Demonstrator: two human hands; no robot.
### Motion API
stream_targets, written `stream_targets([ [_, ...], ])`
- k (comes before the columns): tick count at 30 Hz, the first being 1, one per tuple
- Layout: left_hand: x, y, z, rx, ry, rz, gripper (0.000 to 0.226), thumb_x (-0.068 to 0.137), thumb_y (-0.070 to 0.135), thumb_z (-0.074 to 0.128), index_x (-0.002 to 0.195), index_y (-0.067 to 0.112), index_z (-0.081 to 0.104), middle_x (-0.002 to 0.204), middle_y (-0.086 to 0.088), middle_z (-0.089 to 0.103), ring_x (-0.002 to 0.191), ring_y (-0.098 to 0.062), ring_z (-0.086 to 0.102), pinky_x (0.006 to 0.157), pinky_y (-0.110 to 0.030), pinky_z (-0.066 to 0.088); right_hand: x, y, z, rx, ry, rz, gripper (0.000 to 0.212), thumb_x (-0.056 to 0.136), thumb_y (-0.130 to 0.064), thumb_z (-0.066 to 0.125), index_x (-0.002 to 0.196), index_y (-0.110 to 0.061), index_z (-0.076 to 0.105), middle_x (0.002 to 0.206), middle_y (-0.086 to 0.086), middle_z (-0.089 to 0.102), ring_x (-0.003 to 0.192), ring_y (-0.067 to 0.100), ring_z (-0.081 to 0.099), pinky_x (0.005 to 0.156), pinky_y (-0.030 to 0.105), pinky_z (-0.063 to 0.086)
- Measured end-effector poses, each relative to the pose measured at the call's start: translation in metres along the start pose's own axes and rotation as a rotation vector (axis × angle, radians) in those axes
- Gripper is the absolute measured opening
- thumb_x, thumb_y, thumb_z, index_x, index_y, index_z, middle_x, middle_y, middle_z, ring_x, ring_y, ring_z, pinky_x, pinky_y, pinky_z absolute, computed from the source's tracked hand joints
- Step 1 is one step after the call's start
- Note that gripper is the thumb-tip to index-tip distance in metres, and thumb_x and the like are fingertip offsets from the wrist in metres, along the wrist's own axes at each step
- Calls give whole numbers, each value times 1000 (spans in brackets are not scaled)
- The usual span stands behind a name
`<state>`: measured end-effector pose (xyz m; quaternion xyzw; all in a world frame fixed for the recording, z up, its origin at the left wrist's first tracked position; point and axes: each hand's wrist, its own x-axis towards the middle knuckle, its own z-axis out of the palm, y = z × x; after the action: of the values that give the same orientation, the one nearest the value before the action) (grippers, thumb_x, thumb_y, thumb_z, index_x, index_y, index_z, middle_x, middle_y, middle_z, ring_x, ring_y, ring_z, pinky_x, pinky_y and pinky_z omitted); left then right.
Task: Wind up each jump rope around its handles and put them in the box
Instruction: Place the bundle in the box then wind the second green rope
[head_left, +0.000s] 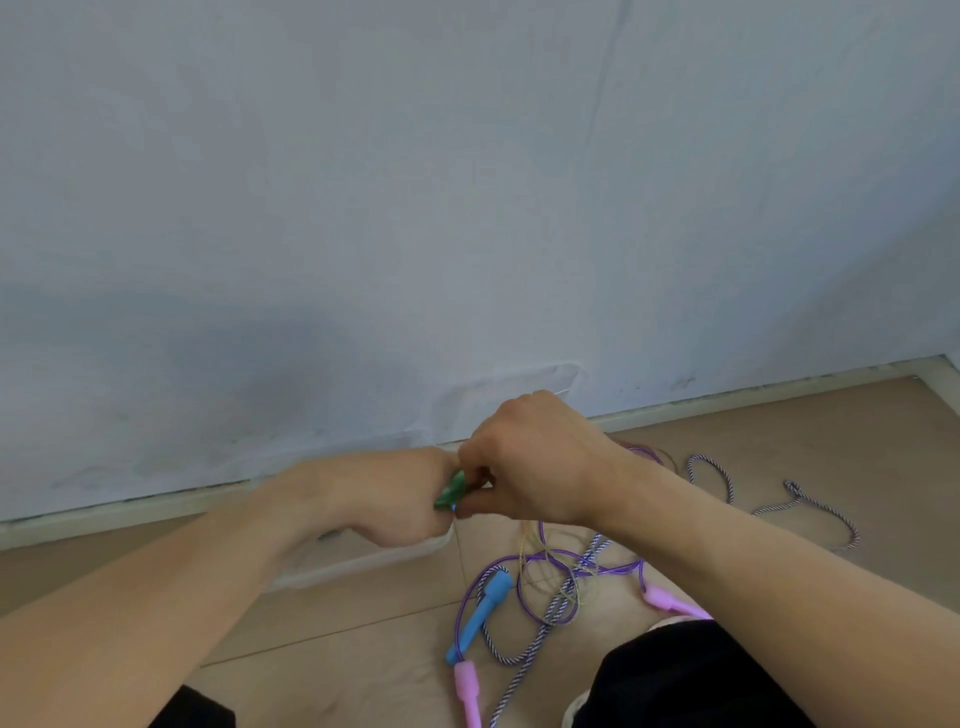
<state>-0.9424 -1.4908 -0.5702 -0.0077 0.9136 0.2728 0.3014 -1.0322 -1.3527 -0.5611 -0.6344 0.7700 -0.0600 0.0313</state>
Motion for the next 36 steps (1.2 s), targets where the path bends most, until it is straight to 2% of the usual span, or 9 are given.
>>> stream_targets([
  [3,-2,1,5,126,15,49,22,95,29,55,77,30,43,70,11,50,62,-7,47,53,-17,33,-3,4,-7,246,-16,201,41,52,-54,89,65,-22,67,56,-13,60,57,8,55,55,27,45],
  [5,0,0,4,123,46,67,21,92,38,61,78,31,47,67,10,51,57,-5,46,51,-18,32,-4,9,-11,480,-33,338,42,44,-42,97,61,-19,66,46,-16,53,49,4,51,48,19,39],
  [11,3,-2,7,-111,27,137,52,75,75,60,83,24,61,69,3,59,64,-16,54,65,-37,47,-7,27,-6,1057,-189,414,24,62,-13,92,69,-9,70,65,3,67,59,10,58,55,19,43],
  [16,-2,8,3,-439,78,286,31,91,49,63,72,24,61,53,14,50,51,-3,45,58,-18,39,-7,43,-1,1298,-275,472,26,72,-39,84,73,-15,73,73,15,57,61,19,46,54,26,36],
  [20,-7,15,-4,-808,96,283,39,90,44,66,75,8,60,48,5,35,42,-12,28,40,-19,26,-9,63,-5,1404,-174,532,32,75,-35,82,73,-6,67,59,4,52,51,13,36,48,21,29],
  [23,-6,12,-14,-968,167,197,43,89,50,64,72,10,58,51,-3,30,42,-14,21,40,-19,19,-11,66,-12,1372,-103,529,23,82,-32,72,64,-17,72,54,-2,49,46,10,30,48,22,23],
  [27,2,3,-18,-1024,266,-15,46,88,56,61,77,11,58,52,-2,31,40,-14,18,43,-20,13,-6,53,-12,991,79,527,38,86,-47,63,78,-13,77,50,-1,42,48,12,32,49,22,29],
  [30,7,-1,-18,-1044,298,-135,50,87,62,60,83,12,57,54,-1,33,41,-13,19,44,-20,13,-2,40,-7,800,37,449,34,96,-38,58,83,-13,77,49,-2,39,45,9,30,47,19,28],
  [36,17,-10,-12,-722,409,-252,47,89,57,60,95,11,54,63,-3,43,47,-15,39,39,-19,29,-3,27,-3,497,-27,301,19,95,-23,57,91,-15,74,52,-2,50,49,10,40,52,16,33],
])
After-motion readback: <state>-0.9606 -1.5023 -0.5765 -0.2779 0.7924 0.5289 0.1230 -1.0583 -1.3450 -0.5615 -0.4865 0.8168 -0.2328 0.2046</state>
